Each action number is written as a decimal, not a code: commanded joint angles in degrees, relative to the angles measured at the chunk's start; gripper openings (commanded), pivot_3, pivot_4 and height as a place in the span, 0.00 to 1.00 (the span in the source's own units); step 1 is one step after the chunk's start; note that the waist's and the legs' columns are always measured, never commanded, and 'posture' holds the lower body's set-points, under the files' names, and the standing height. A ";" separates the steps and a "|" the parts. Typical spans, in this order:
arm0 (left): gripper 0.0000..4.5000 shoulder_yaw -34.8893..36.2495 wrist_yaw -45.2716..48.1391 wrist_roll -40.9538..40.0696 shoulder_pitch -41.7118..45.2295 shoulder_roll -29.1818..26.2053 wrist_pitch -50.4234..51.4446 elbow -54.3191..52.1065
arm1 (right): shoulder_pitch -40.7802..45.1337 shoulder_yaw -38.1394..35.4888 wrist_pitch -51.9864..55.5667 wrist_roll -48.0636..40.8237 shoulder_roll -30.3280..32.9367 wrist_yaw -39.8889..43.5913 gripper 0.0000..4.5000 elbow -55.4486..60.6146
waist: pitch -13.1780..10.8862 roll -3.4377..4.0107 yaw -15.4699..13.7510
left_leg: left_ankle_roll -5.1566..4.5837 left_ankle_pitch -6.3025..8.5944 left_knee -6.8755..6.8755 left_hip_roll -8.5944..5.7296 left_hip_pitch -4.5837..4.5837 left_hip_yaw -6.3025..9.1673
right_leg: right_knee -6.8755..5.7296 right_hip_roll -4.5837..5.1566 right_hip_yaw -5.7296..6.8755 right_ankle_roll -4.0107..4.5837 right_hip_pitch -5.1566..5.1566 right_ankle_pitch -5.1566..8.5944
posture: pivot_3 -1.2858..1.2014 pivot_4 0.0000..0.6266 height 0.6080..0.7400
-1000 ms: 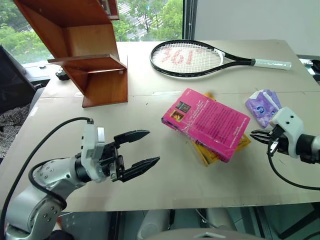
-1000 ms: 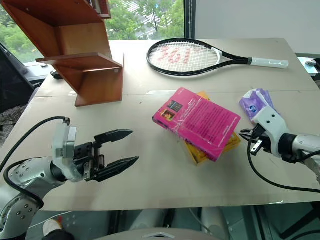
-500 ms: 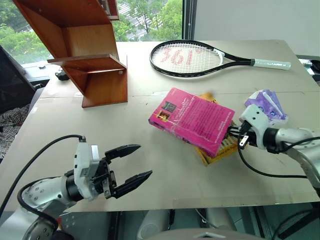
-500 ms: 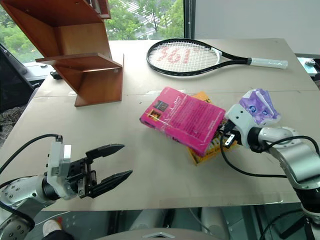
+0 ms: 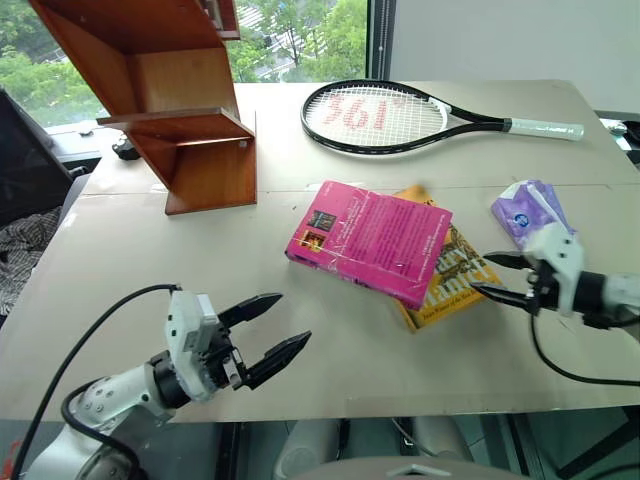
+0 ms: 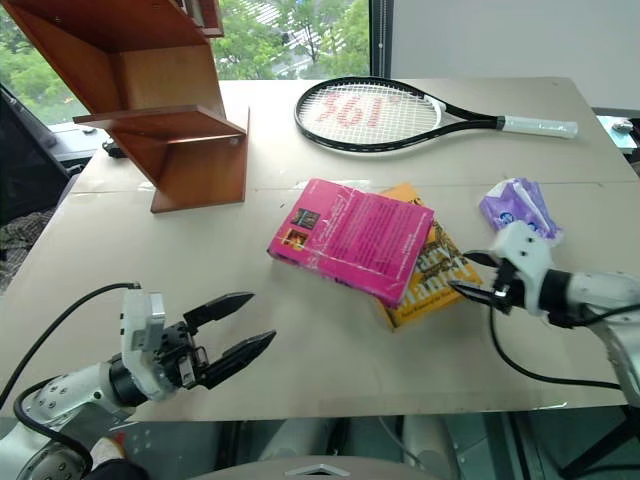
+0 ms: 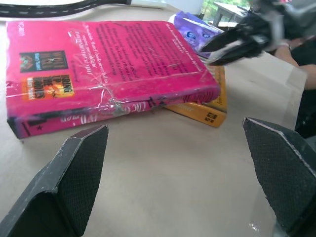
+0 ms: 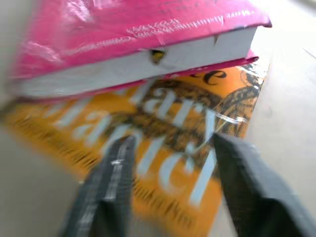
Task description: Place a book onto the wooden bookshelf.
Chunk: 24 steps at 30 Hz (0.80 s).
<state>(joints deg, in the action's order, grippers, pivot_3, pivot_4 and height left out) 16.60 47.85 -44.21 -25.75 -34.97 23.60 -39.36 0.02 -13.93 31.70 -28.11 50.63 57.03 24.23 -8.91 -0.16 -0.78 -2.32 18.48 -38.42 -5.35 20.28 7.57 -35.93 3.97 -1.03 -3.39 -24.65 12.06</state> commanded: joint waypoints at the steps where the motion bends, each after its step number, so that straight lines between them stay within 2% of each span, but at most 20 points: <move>1: 1.00 -2.56 -3.54 -1.54 2.31 1.32 3.64 2.65 | -5.44 -12.34 -9.02 -6.99 -1.10 8.80 0.99 4.34 | 0.03 0.07 0.03 | 0.00 0.00 0.01 0.02 -0.04 0.00 | -0.01 0.00 -0.01 0.00 0.07 0.00 | 0.52 0.24 1.00; 4: 1.00 -3.99 -10.58 -6.27 7.23 4.41 9.98 6.10 | -11.47 -16.05 -12.22 -9.90 -2.27 13.42 0.99 7.56 | 0.05 0.12 -0.15 | 0.00 0.00 0.01 0.05 -0.20 -0.04 | -0.04 -0.04 -0.03 0.00 0.20 0.00 | 0.52 0.24 1.00; 8: 1.00 -4.01 -26.86 -24.59 15.00 10.80 22.81 12.04 | -15.76 -17.43 -14.52 -10.31 -4.60 12.36 0.99 8.82 | 0.08 -0.07 -0.22 | 0.00 0.01 -0.08 0.04 -0.53 0.12 | -0.01 0.00 0.00 -0.01 0.63 0.00 | 0.52 0.24 1.00; 11: 1.00 -4.91 -36.00 -32.23 18.09 15.44 26.31 15.42 | -17.11 -17.33 -14.82 -10.98 -6.04 10.50 0.99 11.03 | 0.10 -0.05 -0.09 | -0.01 0.01 -0.16 -0.02 -0.57 0.11 | -0.03 0.03 -0.03 -0.04 0.71 -0.02 | 0.52 0.24 1.00; 16: 1.00 -6.05 -48.35 -43.71 21.32 21.33 28.48 21.23 | -19.73 -17.09 -14.60 -11.78 -7.07 8.31 0.99 14.45 | 0.13 -0.07 -0.26 | 0.02 0.01 -0.16 -0.01 -0.58 0.16 | -0.05 0.02 -0.02 -0.05 0.70 -0.02 | 0.52 0.24 1.00; 20: 1.00 -7.64 -60.07 -54.31 26.31 27.30 26.01 28.16 | -21.95 -18.12 -14.08 -12.30 -6.93 6.82 0.99 16.29 | 0.31 0.09 -1.16 | 0.01 0.01 -0.22 -0.06 -0.58 0.15 | -0.06 0.06 -0.05 -0.05 0.73 -0.02 | 0.52 0.24 1.00; 24: 1.00 -6.36 -67.07 -56.58 31.30 32.88 21.61 33.33 | -23.87 -19.67 -13.58 -13.33 -6.52 5.84 0.99 17.90 | 0.40 0.08 -2.17 | 0.01 0.01 -0.41 -0.10 -0.55 0.19 | -0.06 0.07 -0.01 -0.08 0.82 -0.04 | 0.52 0.24 1.00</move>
<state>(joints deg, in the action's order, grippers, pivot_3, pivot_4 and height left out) 10.61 -16.57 -98.68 4.98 -3.12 46.67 -8.50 -23.27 -30.97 18.22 -40.16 43.79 63.37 40.23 -8.51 -0.08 -2.96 -2.31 18.49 -38.85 -5.45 19.73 7.76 -35.99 4.03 -1.04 -3.47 -23.82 12.02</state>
